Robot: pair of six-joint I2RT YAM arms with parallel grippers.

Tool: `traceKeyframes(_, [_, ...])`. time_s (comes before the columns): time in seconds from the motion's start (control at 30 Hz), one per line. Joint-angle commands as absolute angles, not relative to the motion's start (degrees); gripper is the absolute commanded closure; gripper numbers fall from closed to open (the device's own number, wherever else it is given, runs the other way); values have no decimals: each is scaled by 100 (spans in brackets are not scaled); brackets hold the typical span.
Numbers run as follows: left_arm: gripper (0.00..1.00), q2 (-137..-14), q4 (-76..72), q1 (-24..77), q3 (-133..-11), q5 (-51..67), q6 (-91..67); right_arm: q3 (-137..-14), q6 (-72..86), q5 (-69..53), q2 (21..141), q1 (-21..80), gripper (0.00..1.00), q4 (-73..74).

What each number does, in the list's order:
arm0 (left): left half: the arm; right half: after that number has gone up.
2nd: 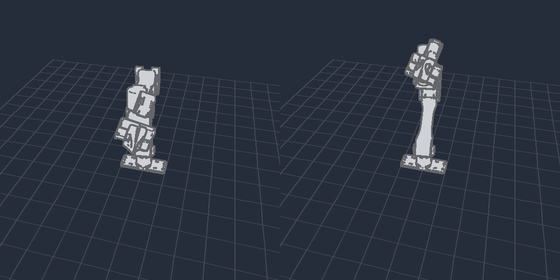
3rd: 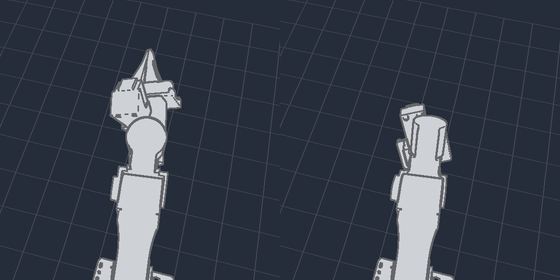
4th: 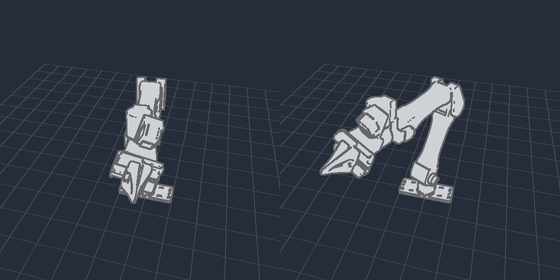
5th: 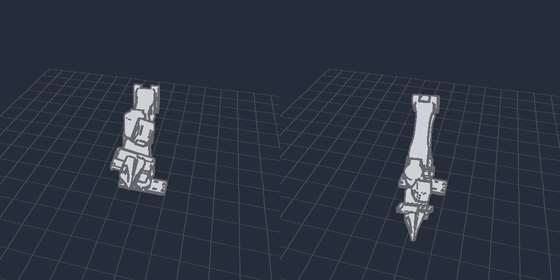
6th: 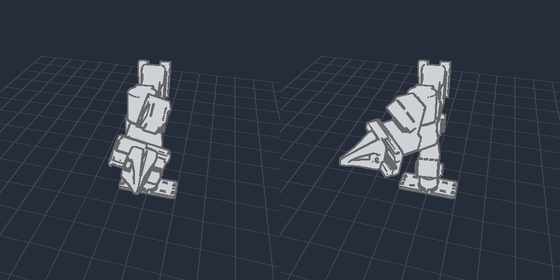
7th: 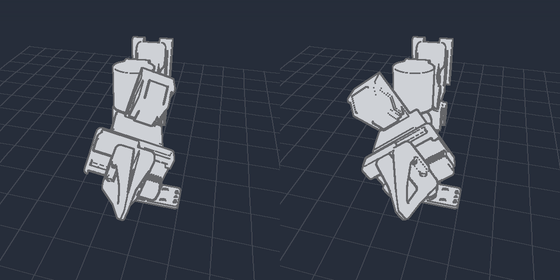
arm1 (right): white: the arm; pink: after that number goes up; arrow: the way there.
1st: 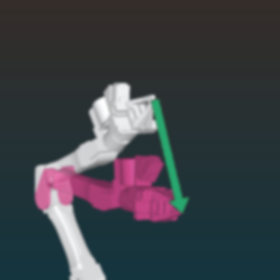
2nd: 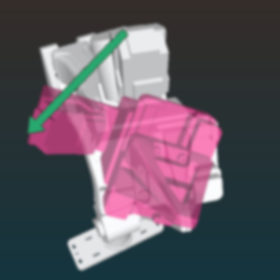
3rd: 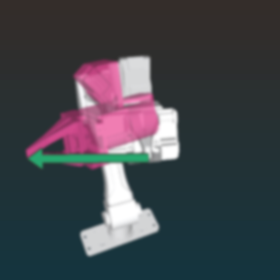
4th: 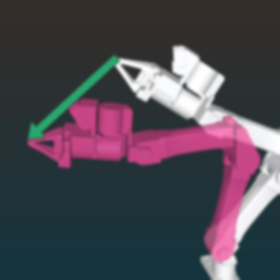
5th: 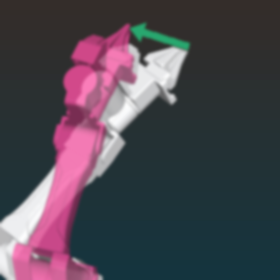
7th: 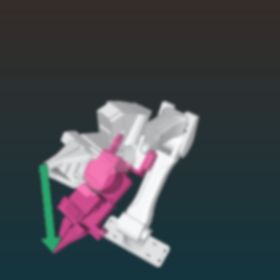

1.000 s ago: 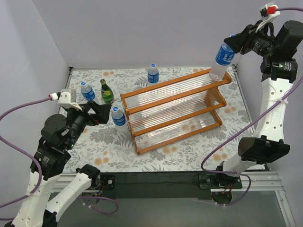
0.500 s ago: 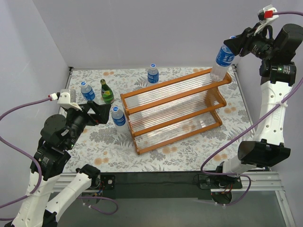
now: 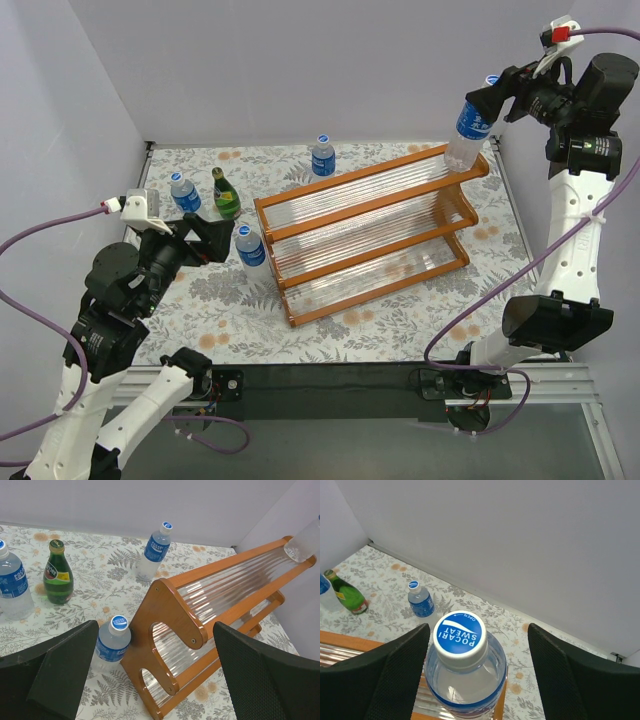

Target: Place and organize the beverage onto the shelf

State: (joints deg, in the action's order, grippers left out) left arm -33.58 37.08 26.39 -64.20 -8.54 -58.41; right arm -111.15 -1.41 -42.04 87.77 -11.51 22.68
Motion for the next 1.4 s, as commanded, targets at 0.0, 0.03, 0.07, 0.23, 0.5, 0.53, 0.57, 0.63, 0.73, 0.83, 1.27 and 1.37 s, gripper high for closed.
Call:
traceKeyframes(0.0, [2,-3357,3762,2663,-6592,-861,-5862,-11188,-220,-4078,8780,-1151,14,2232])
traceKeyframes(0.03, [2,-3357,3744,2663,-6600,-853,-5854,-11206,-228,-4069,8772,-1151,11,2232])
traceKeyframes(0.07, [2,-3418,3727,2663,-6653,-818,-5854,-11241,-281,-4061,8754,-1151,3,2224])
traceKeyframes(0.23, [2,-3612,3569,2663,-6881,-721,-5775,-11285,-386,-4052,8614,-1160,2,2224])
traceKeyframes(0.5, [2,-4148,3042,2663,-7215,-299,-5669,-11118,-677,-4113,8095,-1195,2,2285])
traceKeyframes(0.53, [2,-4314,2980,2663,-7285,-212,-5669,-11083,-685,-4113,7947,-1230,2,2303])
traceKeyframes(0.57, [2,-4402,2901,2663,-7321,-150,-5669,-11048,-694,-4131,7876,-1265,2,2303])
traceKeyframes(0.63, [2,-4700,2638,2663,-7435,-9,-5669,-10934,-686,-4166,7648,-1362,2,2338])
traceKeyframes(0.73, [2,-5061,2435,2663,-7715,438,-5643,-10767,-642,-4262,7314,-1616,2,2399])
traceKeyframes(0.83, [3,-5702,2408,2663,-8067,615,-5581,-10302,-554,-4429,6857,-2020,2,2417])
traceKeyframes(1.27, [7,-8603,3102,2611,-10404,967,-5335,-8570,-1397,-4210,5099,-2250,2,3287])
traceKeyframes(1.37, [10,-9577,3576,2523,-11300,1107,-5213,-8368,-1599,-4166,4861,-2250,2,3505])
